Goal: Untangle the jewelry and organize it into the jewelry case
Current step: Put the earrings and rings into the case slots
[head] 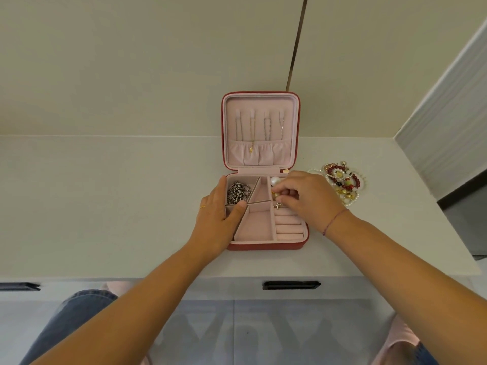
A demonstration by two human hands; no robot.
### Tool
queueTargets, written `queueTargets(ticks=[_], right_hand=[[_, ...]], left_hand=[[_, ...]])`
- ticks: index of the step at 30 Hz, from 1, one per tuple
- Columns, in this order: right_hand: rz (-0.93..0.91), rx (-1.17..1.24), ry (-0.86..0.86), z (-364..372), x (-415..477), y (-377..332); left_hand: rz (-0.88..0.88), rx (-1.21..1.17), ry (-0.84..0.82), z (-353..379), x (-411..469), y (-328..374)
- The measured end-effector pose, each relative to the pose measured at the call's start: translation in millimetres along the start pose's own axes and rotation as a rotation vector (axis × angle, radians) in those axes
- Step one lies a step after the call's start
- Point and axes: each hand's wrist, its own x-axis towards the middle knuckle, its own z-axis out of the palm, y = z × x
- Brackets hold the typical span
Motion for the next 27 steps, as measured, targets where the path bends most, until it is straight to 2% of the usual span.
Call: queueTargets(ticks=[12,17,27], right_hand=[[-0.005,0.036,0.041,-9,-10,6],[-0.071,-0.019,0.034,-4,-13,11],[-0.113,0.019,0.034,1,-12,11]], left_hand=[[0.010,0.029,0.002,3,4,-10],[0.010,0.024,0.001,2,2,-7],[0.012,0.026,0.007,0,1,-2]])
